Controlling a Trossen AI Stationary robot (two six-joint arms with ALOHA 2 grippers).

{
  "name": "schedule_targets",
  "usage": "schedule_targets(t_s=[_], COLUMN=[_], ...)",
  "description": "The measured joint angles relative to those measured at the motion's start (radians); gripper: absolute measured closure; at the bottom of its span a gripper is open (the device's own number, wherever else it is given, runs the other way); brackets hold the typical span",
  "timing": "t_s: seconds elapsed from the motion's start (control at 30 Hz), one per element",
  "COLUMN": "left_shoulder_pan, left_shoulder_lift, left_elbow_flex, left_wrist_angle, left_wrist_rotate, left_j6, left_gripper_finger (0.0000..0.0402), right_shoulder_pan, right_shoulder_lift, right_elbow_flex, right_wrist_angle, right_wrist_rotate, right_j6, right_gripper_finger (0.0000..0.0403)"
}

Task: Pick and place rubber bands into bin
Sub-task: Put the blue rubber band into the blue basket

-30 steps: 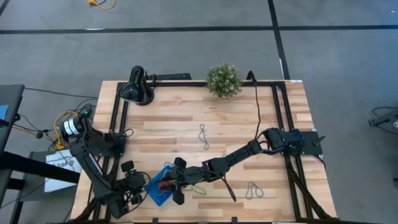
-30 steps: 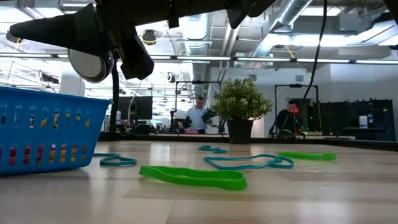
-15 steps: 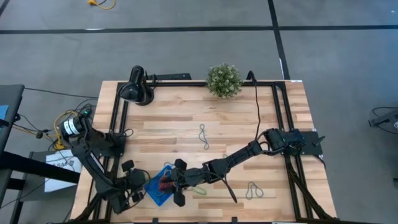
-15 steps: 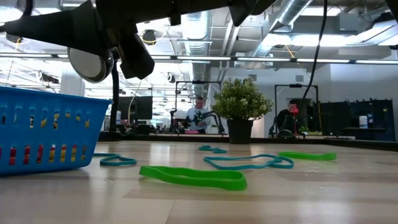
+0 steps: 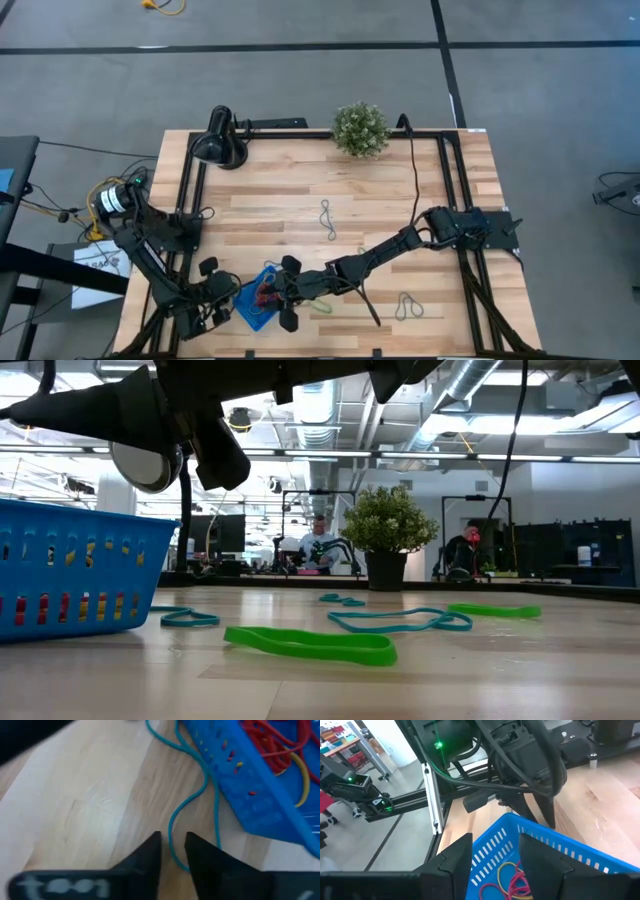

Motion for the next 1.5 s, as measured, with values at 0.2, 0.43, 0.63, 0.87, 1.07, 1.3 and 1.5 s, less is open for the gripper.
schedule_targets(t_s=[0.2, 0.43, 0.63, 0.87, 1.07, 1.3, 1.5], left_shoulder_pan=[-0.004, -0.007, -0.022, -0.059, -0.066, -0.05, -0.03], left_shoulder_lift=[0.005, 0.009, -0.014, -0.046, -0.047, -0.048, -0.049], left_elbow_flex=[-0.002, 0.015, 0.162, 0.408, 0.604, 0.758, 0.811], left_wrist_angle=[0.027, 0.005, -0.274, -0.646, -0.949, -1.053, -0.969], left_wrist_rotate=[-0.023, -0.057, -0.013, -0.102, -0.146, -0.283, -0.354], left_j6=[0.028, -0.026, -0.058, -0.059, -0.081, 0.022, 0.16], left_gripper_finger=[0.0394, 0.04, 0.0401, 0.0401, 0.0401, 0.0401, 0.0401], right_shoulder_pan=[0.002, 0.002, 0.002, 0.002, 0.002, 0.002, 0.001], right_shoulder_lift=[0.0, 0.0, 0.0, 0.0, 0.0, 0.0, 0.0], right_elbow_flex=[0.0, 0.0, 0.0, 0.0, 0.0, 0.0, 0.0], right_wrist_angle=[0.0, 0.0, 0.002, 0.003, 0.003, 0.001, -0.009], right_wrist_rotate=[0.0, 0.0, 0.0, 0.001, 0.0, 0.0, -0.032], right_j6=[0.0, 0.0, 0.0, 0.0, 0.0, 0.0, 0.034], right_gripper_finger=[0.0249, 0.0249, 0.0249, 0.0249, 0.0249, 0.0249, 0.0249])
